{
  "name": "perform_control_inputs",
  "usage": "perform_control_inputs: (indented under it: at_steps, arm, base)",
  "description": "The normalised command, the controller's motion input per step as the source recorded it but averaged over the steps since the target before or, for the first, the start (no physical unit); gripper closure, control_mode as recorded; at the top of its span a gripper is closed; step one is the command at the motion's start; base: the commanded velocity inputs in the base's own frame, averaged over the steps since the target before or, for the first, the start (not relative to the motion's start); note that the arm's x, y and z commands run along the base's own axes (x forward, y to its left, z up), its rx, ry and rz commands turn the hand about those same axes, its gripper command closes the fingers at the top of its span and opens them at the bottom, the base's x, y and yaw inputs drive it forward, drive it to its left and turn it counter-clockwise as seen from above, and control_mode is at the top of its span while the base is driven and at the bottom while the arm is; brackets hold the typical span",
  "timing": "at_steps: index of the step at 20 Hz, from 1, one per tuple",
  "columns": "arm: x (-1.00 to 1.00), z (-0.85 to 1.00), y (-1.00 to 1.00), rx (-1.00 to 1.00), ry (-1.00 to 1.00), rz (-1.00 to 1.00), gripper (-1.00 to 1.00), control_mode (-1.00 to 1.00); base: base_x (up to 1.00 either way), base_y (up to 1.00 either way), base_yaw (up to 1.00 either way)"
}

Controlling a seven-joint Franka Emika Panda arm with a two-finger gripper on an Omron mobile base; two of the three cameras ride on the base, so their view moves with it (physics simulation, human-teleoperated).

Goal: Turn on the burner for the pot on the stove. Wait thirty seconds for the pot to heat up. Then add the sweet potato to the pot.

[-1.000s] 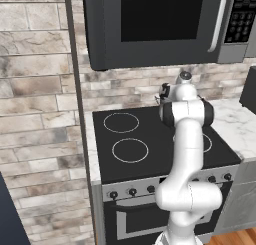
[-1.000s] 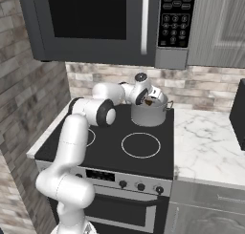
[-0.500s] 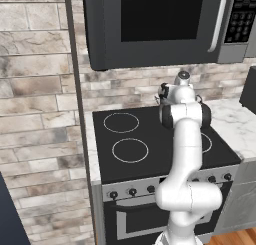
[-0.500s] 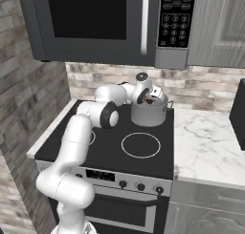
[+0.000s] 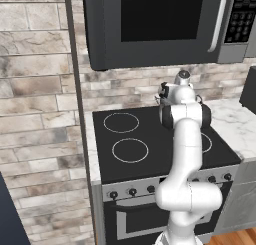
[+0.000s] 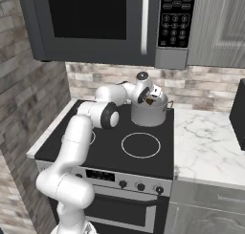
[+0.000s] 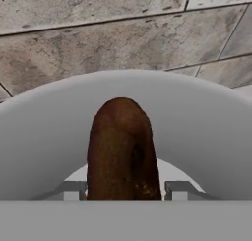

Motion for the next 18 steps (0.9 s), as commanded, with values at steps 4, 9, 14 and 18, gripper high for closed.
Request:
perform_control_inputs:
  at_steps: [4, 9, 14, 18]
  arm:
    - [0.00, 0.00, 0.00, 0.00, -0.02, 0.00, -1.00, -1.00]
    - [0.00, 0.00, 0.00, 0.00, -0.03, 0.00, -1.00, -1.00]
    - [-0.02, 0.17, 0.00, 0.00, -0.11, 0.00, -1.00, -1.00]
    - [-0.11, 0.12, 0.00, 0.00, -0.18, 0.00, -1.00, -1.00]
  base:
    - [0.00, 0.00, 0.00]
    - [0.00, 0.00, 0.00]
    - [0.00, 0.00, 0.00]
    - [0.00, 0.00, 0.00]
